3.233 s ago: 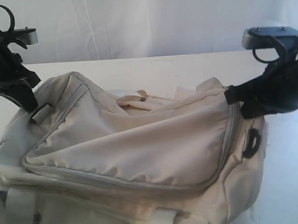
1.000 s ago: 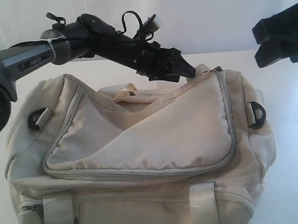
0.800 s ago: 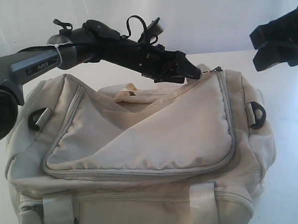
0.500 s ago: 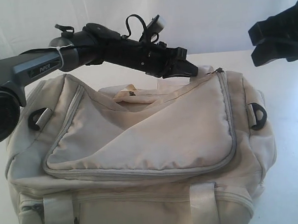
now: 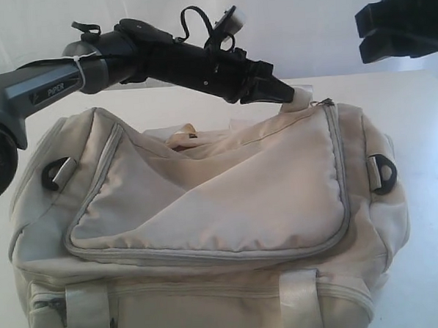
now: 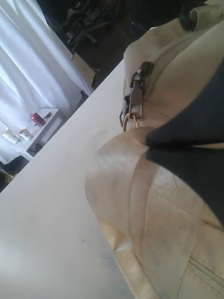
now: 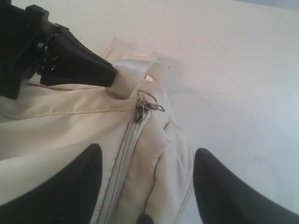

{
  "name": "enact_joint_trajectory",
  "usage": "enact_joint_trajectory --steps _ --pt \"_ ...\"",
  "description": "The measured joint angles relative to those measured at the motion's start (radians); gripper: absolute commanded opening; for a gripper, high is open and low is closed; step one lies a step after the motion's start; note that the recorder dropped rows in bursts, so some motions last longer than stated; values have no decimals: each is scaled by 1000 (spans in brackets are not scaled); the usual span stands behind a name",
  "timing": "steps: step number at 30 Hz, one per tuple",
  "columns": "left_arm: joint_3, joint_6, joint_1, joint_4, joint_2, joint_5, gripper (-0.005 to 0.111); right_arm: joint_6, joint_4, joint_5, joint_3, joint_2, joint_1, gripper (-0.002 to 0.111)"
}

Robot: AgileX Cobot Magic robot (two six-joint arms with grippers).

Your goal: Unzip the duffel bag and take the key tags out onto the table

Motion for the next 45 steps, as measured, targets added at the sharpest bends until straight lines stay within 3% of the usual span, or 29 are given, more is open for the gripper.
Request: enact_joint_trajectory --steps 6,13,21,31,39,45 --pt "0 37 2 20 -35 25 0 -18 39 39 -115 167 -37 54" --pt "0 50 2 31 -64 31 0 -216 264 190 -279 360 -103 59" --pt "0 62 5 41 -75 38 0 -252 297 246 -353 485 -107 58" --pt "0 69 5 46 -80 42 0 -252 306 246 -355 541 -107 45" --pt "0 71 5 46 -80 42 0 -252 314 192 -366 549 -107 2" --pt "0 71 5 46 -80 42 0 -252 314 170 -376 549 -107 0"
